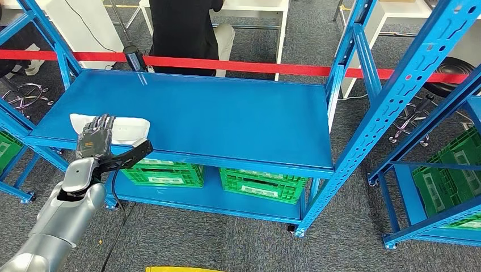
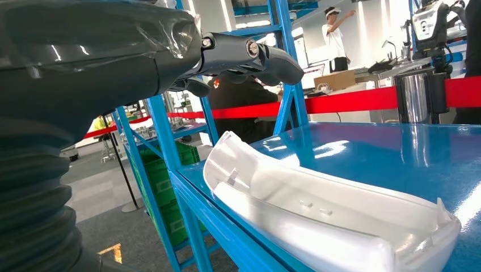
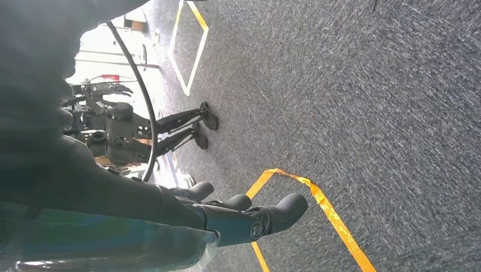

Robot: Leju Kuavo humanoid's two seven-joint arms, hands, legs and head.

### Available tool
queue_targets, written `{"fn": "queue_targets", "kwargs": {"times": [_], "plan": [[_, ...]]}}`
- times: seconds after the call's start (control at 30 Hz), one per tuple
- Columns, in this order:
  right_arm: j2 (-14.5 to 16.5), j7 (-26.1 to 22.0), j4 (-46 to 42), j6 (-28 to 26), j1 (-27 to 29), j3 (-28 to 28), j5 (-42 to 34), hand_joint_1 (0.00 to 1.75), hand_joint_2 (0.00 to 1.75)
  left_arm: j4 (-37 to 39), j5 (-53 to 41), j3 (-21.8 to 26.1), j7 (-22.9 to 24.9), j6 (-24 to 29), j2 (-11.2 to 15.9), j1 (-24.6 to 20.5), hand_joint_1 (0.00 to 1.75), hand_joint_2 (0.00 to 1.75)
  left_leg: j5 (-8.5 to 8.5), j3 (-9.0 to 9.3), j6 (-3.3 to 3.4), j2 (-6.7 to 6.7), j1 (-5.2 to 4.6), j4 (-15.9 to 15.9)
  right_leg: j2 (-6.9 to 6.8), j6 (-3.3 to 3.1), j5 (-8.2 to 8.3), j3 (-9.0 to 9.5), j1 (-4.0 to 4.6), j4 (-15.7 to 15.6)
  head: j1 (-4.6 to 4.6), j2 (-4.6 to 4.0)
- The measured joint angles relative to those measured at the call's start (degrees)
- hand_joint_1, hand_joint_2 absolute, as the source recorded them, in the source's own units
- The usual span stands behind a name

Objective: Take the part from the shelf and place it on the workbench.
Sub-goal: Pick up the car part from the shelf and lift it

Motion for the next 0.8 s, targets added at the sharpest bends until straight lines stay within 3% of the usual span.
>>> {"fn": "queue_targets", "kwargs": {"times": [0.47,0.67,0.8], "plan": [[1.2,0.0,0.4,0.1,-1.0,0.2,-0.4,0.0,1.75,3.6,1.0,-0.4,-1.5,-0.5,-0.8,-2.3,0.0,1.75,0.01,0.0,0.0,0.0,0.0,0.0,0.0,0.0,0.0,0.01,0.01,0.0,0.0,0.0],[4.2,0.0,2.8,1.1,-2.8,0.2,-1.4,0.0,1.75,12.4,1.9,-2.5,-2.7,-4.2,-4.9,-8.2,0.0,1.75,0.02,0.0,0.01,-0.01,0.0,0.0,0.0,0.0,0.01,0.02,-0.01,0.0,0.0,0.0],[5.1,0.0,3.7,1.4,-3.1,0.2,-1.5,0.0,1.75,14.7,1.5,-3.4,-3.2,-5.4,-5.6,-10.0,0.0,1.75,0.02,0.0,0.02,-0.01,0.0,0.0,0.0,0.0,0.01,0.02,0.0,0.0,0.01,0.0]]}}
